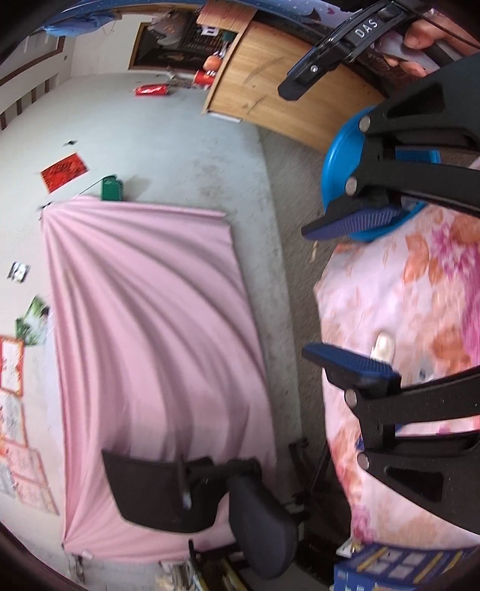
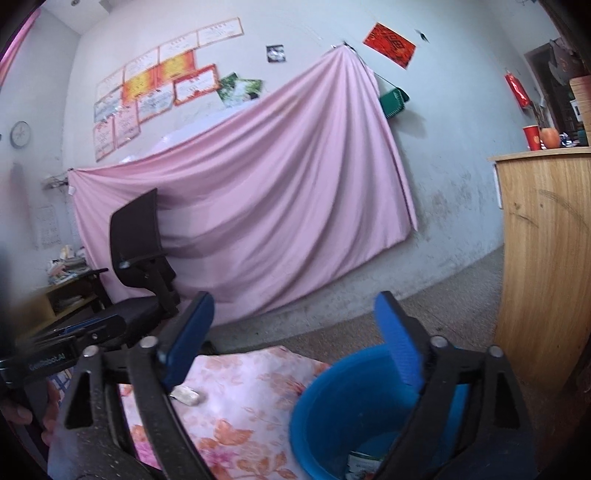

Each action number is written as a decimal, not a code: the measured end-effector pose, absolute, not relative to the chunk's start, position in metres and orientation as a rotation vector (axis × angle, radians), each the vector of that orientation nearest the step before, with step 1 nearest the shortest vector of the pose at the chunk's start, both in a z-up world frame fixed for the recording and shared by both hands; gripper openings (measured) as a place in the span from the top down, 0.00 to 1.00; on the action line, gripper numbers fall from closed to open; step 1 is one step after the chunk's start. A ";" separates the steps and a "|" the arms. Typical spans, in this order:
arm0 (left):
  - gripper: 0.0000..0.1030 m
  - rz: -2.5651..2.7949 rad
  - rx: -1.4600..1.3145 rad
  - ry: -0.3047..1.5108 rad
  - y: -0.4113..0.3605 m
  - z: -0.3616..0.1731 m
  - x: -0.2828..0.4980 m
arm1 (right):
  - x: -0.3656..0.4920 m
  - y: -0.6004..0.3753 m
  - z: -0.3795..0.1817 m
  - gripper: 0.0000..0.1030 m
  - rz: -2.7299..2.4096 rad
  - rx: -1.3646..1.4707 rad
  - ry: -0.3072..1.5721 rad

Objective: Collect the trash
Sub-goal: 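Move both tools back over the remaining trash on the bedspread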

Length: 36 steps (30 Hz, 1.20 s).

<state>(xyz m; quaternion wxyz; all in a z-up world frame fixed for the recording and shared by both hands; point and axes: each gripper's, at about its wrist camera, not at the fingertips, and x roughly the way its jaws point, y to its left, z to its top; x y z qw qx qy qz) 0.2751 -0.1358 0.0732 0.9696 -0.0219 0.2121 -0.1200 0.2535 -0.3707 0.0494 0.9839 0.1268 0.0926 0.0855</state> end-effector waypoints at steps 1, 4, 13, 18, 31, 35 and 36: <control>0.37 -0.233 -0.048 0.417 -0.130 0.074 0.272 | 0.253 -0.368 0.051 0.00 0.182 0.257 0.177; 0.15 -0.196 -0.072 0.376 -0.107 0.076 0.260 | 0.248 -0.358 0.054 0.00 0.218 0.266 0.131; 0.03 -0.086 -0.127 0.297 -0.054 0.074 0.234 | 0.233 -0.315 0.063 0.00 0.279 0.204 0.008; 0.03 -0.031 -0.117 0.283 -0.027 0.064 0.229 | 0.234 -0.286 0.063 0.00 0.316 0.138 -0.002; 0.03 0.008 -0.128 0.380 0.003 0.018 0.244 | 0.270 -0.244 0.039 0.00 0.325 0.016 0.140; 0.03 -0.006 -0.109 0.447 -0.002 0.004 0.256 | 0.286 -0.240 0.030 0.00 0.342 -0.002 0.202; 0.03 -0.011 -0.107 0.464 -0.004 0.002 0.260 | 0.291 -0.240 0.027 0.00 0.346 0.000 0.224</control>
